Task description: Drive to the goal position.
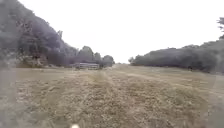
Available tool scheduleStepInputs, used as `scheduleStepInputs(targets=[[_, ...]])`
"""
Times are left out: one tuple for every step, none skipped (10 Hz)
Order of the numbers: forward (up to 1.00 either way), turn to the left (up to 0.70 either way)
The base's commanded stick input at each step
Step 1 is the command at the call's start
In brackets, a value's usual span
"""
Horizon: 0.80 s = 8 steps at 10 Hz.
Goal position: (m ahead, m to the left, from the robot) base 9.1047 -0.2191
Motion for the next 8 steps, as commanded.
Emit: scheduleStepInputs(targets=[[0.60, 0.00], [0.60, -0.01], [0.60, -0.04], [0.60, -0.12], [0.60, -0.15], [0.60, -0.15], [0.60, -0.15], [0.60, -0.15]])
